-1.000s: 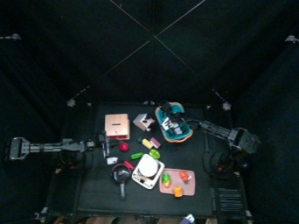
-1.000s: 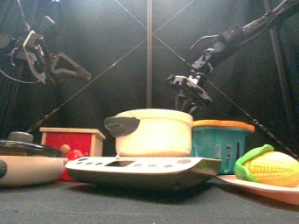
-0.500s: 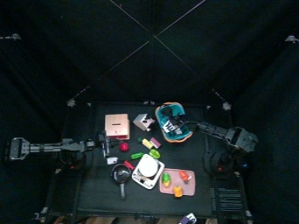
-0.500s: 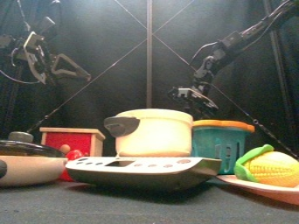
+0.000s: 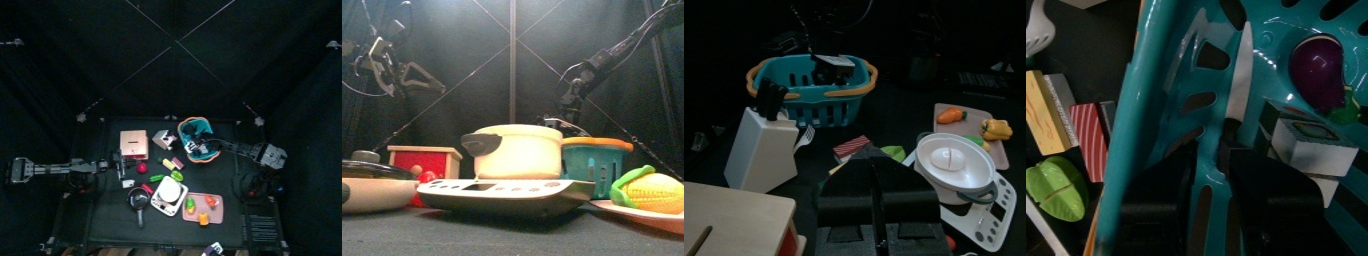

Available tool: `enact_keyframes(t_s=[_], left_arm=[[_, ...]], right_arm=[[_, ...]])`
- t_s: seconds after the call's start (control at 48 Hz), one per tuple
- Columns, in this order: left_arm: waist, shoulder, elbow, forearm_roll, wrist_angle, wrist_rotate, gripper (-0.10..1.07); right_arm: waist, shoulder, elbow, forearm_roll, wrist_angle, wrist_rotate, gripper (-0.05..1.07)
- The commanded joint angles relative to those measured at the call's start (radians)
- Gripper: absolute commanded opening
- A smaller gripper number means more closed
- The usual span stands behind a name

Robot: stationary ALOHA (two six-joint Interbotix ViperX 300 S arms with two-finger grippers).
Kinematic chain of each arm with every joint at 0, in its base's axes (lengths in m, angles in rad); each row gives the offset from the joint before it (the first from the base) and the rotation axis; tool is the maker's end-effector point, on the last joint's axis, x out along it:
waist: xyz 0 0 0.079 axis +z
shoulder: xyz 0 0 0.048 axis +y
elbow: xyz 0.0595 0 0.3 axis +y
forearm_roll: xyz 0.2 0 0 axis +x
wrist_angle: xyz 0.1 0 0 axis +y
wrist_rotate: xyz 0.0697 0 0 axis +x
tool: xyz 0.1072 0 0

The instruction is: Grab pairing knife

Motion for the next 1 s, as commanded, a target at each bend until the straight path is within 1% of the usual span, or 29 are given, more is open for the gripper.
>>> enact_keyframes(t_s=[0.0, 0.083, 0.25, 0.312, 0.542, 0.708, 0.979], left_arm=[[0.003, 0.002, -0.011, 0.000, -0.005, 0.000, 0.01], [0.003, 0.002, -0.011, 0.000, -0.006, 0.000, 0.01], [0.003, 0.002, -0.009, 0.000, -0.006, 0.000, 0.01], [0.003, 0.002, -0.011, 0.000, -0.005, 0.000, 0.01], [0.003, 0.002, -0.009, 0.000, -0.005, 0.000, 0.01], [0.003, 0.002, -0.008, 0.000, -0.006, 0.002, 0.01], [0.003, 0.000, -0.009, 0.000, -0.006, 0.002, 0.01]], right_arm=[[-0.009, -0.018, -0.005, -0.003, -0.009, 0.003, 0.69], [-0.012, -0.006, 0.000, -0.003, -0.012, 0.005, 0.72], [-0.012, 0.014, 0.005, -0.009, -0.021, 0.003, 0.85], [-0.014, 0.021, 0.008, -0.011, -0.032, 0.003, 0.88], [-0.028, 0.037, 0.026, -0.020, -0.048, 0.003, 0.87], [-0.026, 0.044, 0.044, -0.021, -0.072, 0.002, 0.87], [-0.025, 0.066, 0.057, -0.023, -0.078, 0.000, 0.87]])
